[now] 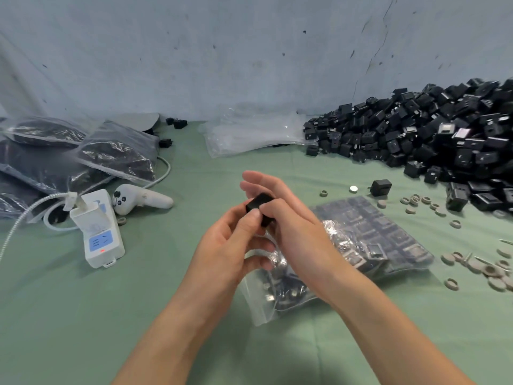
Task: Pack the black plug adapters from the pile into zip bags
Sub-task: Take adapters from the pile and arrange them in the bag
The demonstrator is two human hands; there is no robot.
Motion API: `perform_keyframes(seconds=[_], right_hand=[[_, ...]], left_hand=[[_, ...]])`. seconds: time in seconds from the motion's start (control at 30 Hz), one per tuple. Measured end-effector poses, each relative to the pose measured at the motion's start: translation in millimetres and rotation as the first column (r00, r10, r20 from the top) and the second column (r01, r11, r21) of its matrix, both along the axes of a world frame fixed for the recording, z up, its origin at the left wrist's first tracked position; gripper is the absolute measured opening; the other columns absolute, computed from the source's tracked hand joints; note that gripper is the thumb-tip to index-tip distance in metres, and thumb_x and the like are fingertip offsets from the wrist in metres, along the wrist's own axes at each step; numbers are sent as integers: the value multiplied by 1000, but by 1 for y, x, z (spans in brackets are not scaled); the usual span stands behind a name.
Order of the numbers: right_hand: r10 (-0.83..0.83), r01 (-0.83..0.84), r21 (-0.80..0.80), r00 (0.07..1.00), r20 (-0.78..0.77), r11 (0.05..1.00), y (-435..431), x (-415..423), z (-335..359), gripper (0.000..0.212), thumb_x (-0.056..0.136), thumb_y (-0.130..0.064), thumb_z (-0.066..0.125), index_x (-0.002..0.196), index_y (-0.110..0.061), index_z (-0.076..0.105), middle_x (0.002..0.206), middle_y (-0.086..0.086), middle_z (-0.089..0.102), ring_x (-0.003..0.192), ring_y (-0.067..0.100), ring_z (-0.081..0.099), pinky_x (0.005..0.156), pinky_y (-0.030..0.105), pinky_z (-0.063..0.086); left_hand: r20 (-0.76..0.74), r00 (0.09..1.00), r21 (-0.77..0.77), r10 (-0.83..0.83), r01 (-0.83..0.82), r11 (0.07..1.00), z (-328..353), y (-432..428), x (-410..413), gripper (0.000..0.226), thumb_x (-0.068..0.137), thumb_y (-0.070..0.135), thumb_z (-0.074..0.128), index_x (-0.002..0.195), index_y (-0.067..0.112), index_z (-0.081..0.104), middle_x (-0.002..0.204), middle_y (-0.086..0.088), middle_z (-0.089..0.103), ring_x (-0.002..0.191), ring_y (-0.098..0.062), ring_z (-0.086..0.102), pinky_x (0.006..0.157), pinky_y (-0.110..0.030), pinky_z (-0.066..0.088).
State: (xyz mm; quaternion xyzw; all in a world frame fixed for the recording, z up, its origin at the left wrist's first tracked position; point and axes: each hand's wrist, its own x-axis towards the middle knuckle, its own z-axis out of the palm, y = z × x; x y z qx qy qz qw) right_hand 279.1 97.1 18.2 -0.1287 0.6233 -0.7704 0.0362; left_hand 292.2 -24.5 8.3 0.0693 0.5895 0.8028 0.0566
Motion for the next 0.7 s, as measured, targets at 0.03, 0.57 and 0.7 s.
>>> perform_keyframes(seconds=[0.03, 0.57, 0.7], right_hand=[[20, -19, 28, 1000, -10, 999, 1, 0, 0, 46, 82, -24, 45, 115, -46, 68, 126, -17, 65, 108, 2, 61, 83, 23, 50], [1, 358, 697, 889, -458, 622, 35, -13, -10, 40, 102, -15, 44, 135, -34, 57, 133, -17, 58, 124, 0, 49, 105, 18, 38], [203, 353, 819, 854, -479, 452, 15, -13, -22, 44, 99, -9, 46, 133, -32, 60, 136, -8, 57, 119, 15, 49, 109, 31, 32]], left_hand=[[36, 999, 16, -5, 5, 1000, 1, -1, 0, 37, 87, 33, 60, 115, 10, 65, 80, 1, 65, 68, -14, 63, 54, -25, 52], [264, 964, -321, 32, 57, 945, -25, -34, -10, 21, 98, 11, 57, 112, 2, 70, 109, -18, 74, 95, -21, 71, 82, -24, 58], [185, 981, -336, 52, 14, 942, -27, -13, -9, 13, 96, 6, 60, 90, -1, 69, 88, -13, 75, 86, -22, 73, 76, -27, 59]])
